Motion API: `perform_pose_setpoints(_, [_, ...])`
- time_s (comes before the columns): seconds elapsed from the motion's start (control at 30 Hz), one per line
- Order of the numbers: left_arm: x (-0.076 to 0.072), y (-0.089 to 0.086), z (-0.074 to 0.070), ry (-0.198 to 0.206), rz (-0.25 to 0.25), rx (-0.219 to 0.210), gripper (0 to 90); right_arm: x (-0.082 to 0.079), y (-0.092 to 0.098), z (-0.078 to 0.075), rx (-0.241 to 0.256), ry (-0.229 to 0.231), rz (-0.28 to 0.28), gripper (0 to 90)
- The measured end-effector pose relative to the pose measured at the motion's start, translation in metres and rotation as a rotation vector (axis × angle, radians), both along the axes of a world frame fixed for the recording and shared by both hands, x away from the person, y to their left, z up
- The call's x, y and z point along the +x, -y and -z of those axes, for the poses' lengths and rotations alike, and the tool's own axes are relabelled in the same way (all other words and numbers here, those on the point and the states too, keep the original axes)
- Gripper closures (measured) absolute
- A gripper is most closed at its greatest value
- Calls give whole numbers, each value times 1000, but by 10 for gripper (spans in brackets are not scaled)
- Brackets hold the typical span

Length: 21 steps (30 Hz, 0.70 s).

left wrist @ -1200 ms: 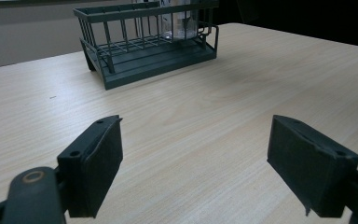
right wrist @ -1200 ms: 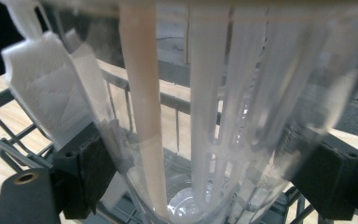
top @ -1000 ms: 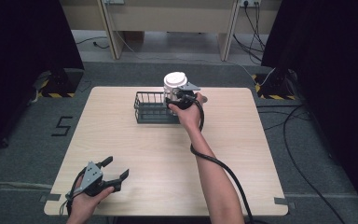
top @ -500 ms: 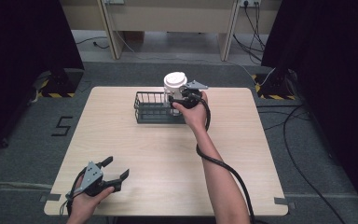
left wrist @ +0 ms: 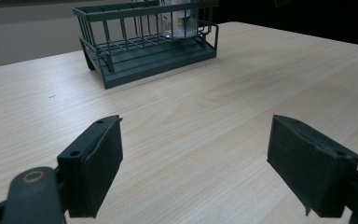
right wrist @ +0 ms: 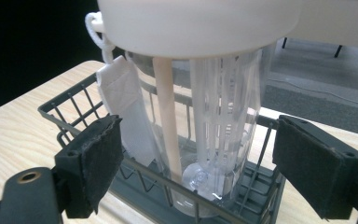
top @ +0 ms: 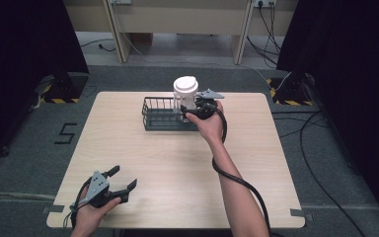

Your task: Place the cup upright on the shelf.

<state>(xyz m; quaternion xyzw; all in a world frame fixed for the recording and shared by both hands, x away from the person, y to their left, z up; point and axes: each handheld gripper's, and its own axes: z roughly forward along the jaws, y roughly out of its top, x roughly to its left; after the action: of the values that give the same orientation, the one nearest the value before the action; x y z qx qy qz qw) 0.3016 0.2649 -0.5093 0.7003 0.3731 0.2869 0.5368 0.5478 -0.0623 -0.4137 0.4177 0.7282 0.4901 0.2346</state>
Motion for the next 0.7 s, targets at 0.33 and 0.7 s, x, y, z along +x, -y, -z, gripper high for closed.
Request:
perform_pose_setpoints(0.33, [0, 0, 0, 0, -1, 2, 175, -16, 7, 0, -10, 4, -19, 193])
perform_pose_setpoints(0.7, [0, 0, 0, -2, 0, 9, 175, -33, 15, 0, -14, 10, -33, 210])
